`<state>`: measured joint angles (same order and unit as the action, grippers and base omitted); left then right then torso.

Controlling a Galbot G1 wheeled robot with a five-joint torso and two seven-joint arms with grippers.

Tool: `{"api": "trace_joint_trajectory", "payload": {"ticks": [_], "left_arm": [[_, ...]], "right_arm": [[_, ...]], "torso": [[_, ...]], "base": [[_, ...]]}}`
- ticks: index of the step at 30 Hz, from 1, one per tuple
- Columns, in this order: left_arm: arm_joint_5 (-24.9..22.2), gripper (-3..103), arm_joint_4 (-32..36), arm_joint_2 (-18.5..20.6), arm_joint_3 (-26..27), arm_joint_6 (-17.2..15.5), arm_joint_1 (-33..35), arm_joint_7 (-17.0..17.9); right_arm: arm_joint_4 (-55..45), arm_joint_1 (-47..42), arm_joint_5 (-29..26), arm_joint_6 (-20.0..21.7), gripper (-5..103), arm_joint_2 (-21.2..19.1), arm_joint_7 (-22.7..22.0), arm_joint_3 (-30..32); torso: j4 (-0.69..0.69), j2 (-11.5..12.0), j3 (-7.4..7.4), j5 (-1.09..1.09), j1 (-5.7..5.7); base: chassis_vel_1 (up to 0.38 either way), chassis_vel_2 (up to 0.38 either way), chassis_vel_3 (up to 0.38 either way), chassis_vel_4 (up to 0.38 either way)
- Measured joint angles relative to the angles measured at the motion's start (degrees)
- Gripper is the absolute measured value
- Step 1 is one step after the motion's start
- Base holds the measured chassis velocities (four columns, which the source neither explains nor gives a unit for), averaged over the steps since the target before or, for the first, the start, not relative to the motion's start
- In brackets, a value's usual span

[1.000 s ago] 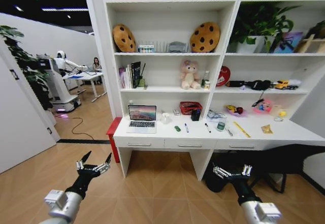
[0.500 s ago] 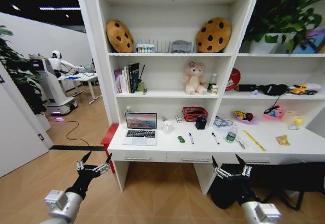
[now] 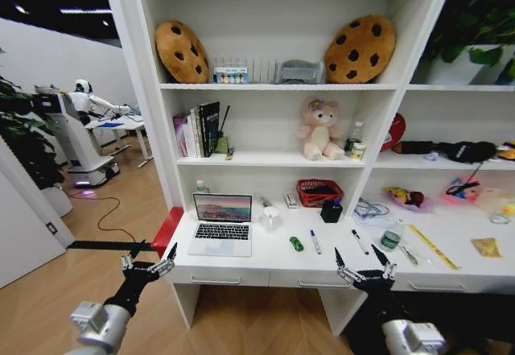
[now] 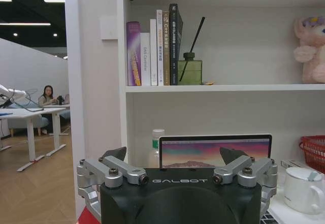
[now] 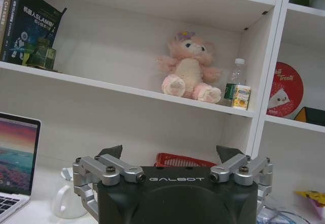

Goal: Organize the objects on the table.

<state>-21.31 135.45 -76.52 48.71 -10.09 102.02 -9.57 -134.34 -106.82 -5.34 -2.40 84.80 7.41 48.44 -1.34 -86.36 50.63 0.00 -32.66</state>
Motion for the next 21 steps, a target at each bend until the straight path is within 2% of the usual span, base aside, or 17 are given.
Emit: {"api": "trace_joint_trajectory", "payload": {"ticks": [10, 12, 14, 17, 19, 20, 21], "left_arm": [[-0.05, 100, 0.04, -0.27, 0.3, 0.53, 0.47, 0.02], [-0.07, 103, 0.02, -0.27, 0.31, 0.58, 0.46, 0.02], [-0.09, 95, -0.06, -0.27, 0.32, 0.79, 0.34, -0.33], [-0.09, 90, -0.11, -0.29, 0.31, 1.02, 0.16, -0.76], [-0.18, 80, -0.15, -0.29, 0.23, 1.07, -0.2, -1.06], [-0.18, 80, -0.15, -0.29, 0.23, 1.07, -0.2, -1.06], [-0.3, 74, -0.15, -0.2, 0.13, 1.07, -0.47, -1.33]], "right_arm": [[-0.07, -0.24, 0.4, -0.54, 100, 0.25, 0.89, -0.47], [-0.19, -0.22, 0.36, -0.55, 100, 0.31, 0.87, -0.57], [-0.25, -0.15, 0.32, -0.54, 100, 0.31, 0.77, -0.59], [-0.25, -0.13, 0.31, -0.52, 100, 0.27, 0.66, -0.55], [-0.29, -0.05, 0.27, -0.38, 100, 0.19, 0.44, -0.48], [-0.29, -0.05, 0.27, -0.38, 100, 0.19, 0.44, -0.48], [-0.3, 0.06, 0.28, -0.23, 100, 0.11, 0.08, -0.47]], "torso": [[0.01, 0.02, 0.01, 0.01, -0.05], [0.02, 0.02, 0.01, 0.01, -0.05], [0.01, 0.01, 0.0, 0.0, -0.01], [0.01, -0.02, -0.02, 0.0, 0.04], [0.0, -0.02, -0.01, 0.0, 0.05], [0.0, -0.02, -0.01, 0.0, 0.05], [0.01, -0.02, -0.02, 0.0, 0.05]], "base": [[-0.202, 0.198, 0.192, -0.203], [-0.08, 0.089, 0.09, -0.067], [0.0, 0.0, 0.0, 0.0], [0.036, -0.031, -0.021, 0.025], [0.046, -0.059, -0.051, 0.044], [0.039, -0.057, -0.058, 0.044], [0.0, 0.0, 0.0, 0.0]]}}
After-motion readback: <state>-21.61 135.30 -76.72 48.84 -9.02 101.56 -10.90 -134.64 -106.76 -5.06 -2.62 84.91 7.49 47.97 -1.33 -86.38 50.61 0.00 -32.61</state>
